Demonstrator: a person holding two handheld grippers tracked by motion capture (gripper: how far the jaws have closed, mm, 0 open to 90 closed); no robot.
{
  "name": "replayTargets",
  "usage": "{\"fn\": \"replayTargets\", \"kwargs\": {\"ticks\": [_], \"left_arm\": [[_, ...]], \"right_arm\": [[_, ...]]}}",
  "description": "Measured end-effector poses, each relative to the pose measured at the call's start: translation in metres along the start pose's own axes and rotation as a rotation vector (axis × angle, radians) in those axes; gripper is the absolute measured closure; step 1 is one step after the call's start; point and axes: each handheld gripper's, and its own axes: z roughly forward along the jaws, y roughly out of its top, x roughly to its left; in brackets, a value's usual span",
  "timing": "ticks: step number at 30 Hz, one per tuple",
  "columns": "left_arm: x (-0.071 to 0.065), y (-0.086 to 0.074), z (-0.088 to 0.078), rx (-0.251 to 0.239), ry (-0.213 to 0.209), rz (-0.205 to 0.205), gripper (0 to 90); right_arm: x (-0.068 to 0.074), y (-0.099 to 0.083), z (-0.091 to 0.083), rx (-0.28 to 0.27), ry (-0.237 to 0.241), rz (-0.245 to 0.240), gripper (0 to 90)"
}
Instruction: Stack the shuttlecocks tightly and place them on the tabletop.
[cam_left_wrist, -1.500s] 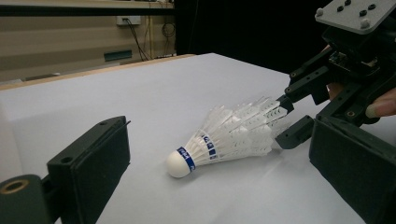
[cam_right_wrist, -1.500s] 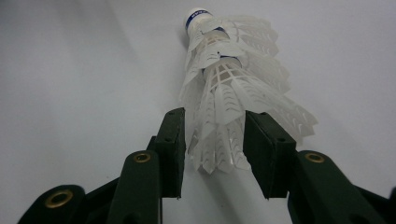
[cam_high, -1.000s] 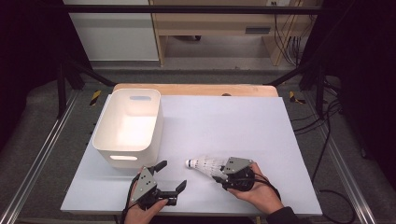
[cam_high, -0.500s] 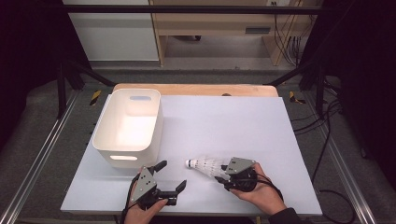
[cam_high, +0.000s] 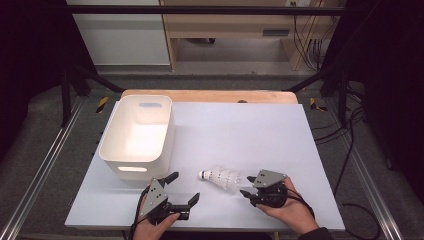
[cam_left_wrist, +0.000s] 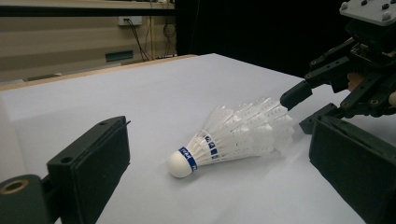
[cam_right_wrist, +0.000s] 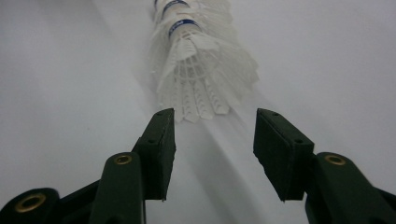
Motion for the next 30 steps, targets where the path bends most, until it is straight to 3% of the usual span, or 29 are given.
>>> {"fn": "replayTargets", "kwargs": {"ticks": [8,17,22,26,30], "left_arm": [[0.0,0.0,0.0,0.001,-0.002,0.0,5.1],[0.001,0.0,-0.001,-0.001,0.0,-0.003,5.1],[0.0,0.0,-0.001,-0.001,0.0,-0.002,5.1],[0.0,0.0,-0.001,-0.003,-0.002,-0.002,5.0],[0.001,0.001,-0.001,-0.005,-0.005,-0.004,4.9]], "right_arm": [[-0.014,-0.012,-0.017,-0.039,-0.071,0.093,37.5],[-0.021,-0.016,-0.021,-0.108,-0.118,0.191,20.7],[-0.022,-0.014,-0.024,-0.189,-0.144,0.233,12.4],[-0.024,-0.014,-0.025,-0.253,-0.172,0.269,11.3],[-0.024,-0.015,-0.027,-0.319,-0.16,0.277,9.6]]}}
